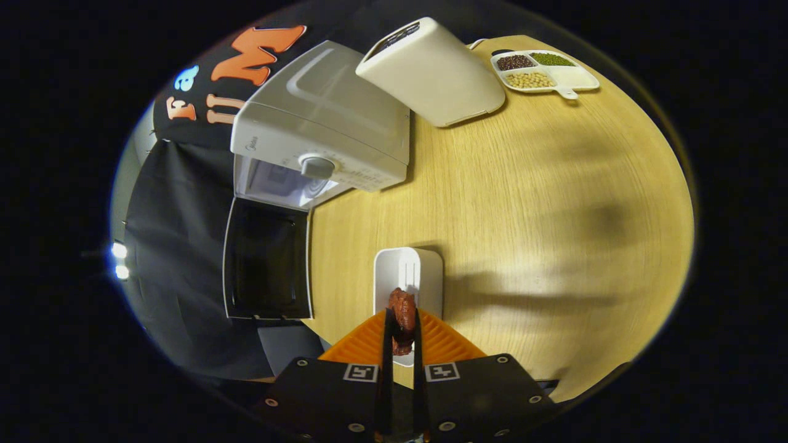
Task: Open the microwave, put the food inside, and close the microwave door.
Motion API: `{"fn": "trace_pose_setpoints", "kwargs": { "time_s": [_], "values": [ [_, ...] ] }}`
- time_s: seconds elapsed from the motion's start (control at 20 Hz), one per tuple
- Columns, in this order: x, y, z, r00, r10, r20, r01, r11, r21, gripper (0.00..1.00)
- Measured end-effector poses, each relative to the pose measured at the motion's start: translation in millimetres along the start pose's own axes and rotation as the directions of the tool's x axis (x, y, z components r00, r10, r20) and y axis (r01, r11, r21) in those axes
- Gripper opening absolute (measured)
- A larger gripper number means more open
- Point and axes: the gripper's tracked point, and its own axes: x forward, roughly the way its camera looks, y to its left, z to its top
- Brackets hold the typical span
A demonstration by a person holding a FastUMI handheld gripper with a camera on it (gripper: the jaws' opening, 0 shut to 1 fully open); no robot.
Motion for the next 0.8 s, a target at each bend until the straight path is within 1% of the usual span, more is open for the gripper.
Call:
{"fn": "trace_pose_setpoints", "kwargs": {
  "time_s": [0.05,0.2,0.35,0.45,0.65,0.8],
  "values": [
    [-1.9,0.7,-2.4,1.000,-0.003,0.011,0.003,1.000,-0.003,0.10],
    [-7.4,4.0,-2.4,0.996,-0.035,0.086,0.036,0.999,-0.003,0.09],
    [-15.5,8.0,0.0,0.981,-0.063,0.185,0.061,0.998,0.017,0.09],
    [-22.7,13.7,2.0,0.967,-0.071,0.246,0.059,0.997,0.053,0.09],
    [-30.7,44.9,4.8,0.929,-0.018,0.368,-0.029,0.992,0.123,0.08],
    [-23.5,82.6,-0.4,0.907,0.023,0.421,-0.082,0.989,0.122,0.08]
  ]
}}
